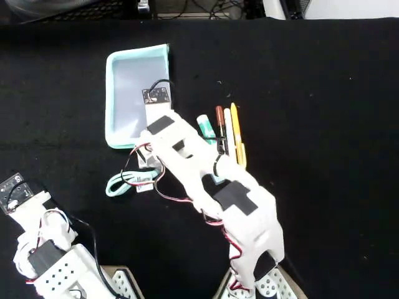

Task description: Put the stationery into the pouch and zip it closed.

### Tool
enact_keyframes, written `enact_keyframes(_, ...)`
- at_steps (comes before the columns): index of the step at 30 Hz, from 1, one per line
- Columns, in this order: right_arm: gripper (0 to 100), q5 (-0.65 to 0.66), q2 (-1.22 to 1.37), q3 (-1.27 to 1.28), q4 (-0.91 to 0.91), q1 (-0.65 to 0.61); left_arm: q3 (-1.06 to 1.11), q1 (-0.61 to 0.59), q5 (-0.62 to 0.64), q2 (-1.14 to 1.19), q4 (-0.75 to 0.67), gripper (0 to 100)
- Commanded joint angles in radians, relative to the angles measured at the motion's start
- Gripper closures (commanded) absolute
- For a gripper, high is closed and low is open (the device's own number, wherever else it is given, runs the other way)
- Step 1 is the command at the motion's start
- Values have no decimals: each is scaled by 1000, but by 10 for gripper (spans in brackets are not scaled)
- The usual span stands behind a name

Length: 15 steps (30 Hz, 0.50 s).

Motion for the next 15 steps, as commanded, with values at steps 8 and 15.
enact_keyframes(8,894,144,-2,-62,161,216,13,-5,-3,-8,-11,904)
enact_keyframes(15,986,322,-39,-48,183,235,13,-5,-3,-8,-11,904)
